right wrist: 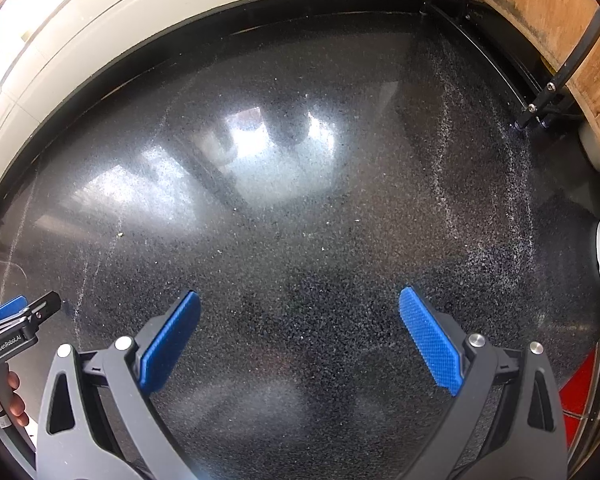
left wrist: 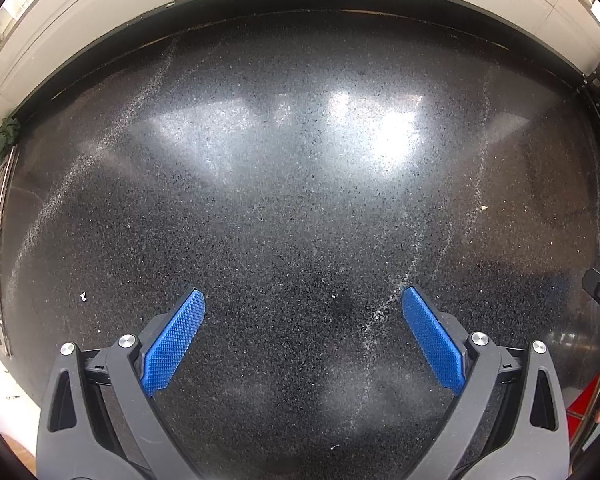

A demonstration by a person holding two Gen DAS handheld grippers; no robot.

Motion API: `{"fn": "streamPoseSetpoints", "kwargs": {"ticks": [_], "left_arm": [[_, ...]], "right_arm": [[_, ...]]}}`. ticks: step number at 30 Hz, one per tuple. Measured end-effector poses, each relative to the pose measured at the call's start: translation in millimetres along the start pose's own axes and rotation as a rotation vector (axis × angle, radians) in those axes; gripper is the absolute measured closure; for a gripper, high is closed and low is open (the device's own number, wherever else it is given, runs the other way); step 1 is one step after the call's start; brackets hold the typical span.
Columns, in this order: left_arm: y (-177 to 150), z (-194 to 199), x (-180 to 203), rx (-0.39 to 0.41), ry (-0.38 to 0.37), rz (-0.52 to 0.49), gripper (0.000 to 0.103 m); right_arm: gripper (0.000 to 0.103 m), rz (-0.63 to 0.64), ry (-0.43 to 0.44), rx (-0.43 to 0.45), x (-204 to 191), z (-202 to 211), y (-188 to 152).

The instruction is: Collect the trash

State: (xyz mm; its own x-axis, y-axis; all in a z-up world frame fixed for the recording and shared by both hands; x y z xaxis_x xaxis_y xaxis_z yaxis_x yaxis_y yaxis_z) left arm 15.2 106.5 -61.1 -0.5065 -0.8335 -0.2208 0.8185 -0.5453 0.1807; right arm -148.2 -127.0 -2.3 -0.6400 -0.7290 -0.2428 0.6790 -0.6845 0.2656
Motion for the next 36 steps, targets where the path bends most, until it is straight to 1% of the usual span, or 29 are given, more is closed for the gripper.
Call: {"fn": "streamPoseSetpoints", "kwargs": {"ticks": [20,24,27,29,32,36], "left_arm": [[-9,-1,4,-0.01,0.006,-0.012,0.007],[-11,7,6,0.025,-0.054,0.001,0.007],[-12,9,3,0.04,-0.029,-0.003,0.007],[-13,9,0,0.026,-0.022,0.008,0.007],[-18,3,-2,-0.008,-0.045,0.029,0.007],[-27,-5,-6,-0.023,-0.062,0.038,0.007]], "right_arm": [[0.007,0.018,0.004,-0.018,-2,-6,-3],[0.007,0.022,0.002,-0.02,-3,-7,-4],[0.007,0.022,0.001,-0.021,-4,-7,-6],[0.007,0.022,0.0,-0.02,-4,-7,-7],[0.007,0.025,-0.008,-0.015,-2,-6,-8],[0.007,0.054,-0.03,-0.004,0,-9,-10]]}}
Point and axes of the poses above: each gripper's, at about its wrist camera, not at the fingertips, and z roughly against the way its jaws point, x to its right, y to its top, the point moved 8 cm from there along -z, roughly the way its jaws point, and after that the axes turned 10 degrees about y, right-handed, at the moved point
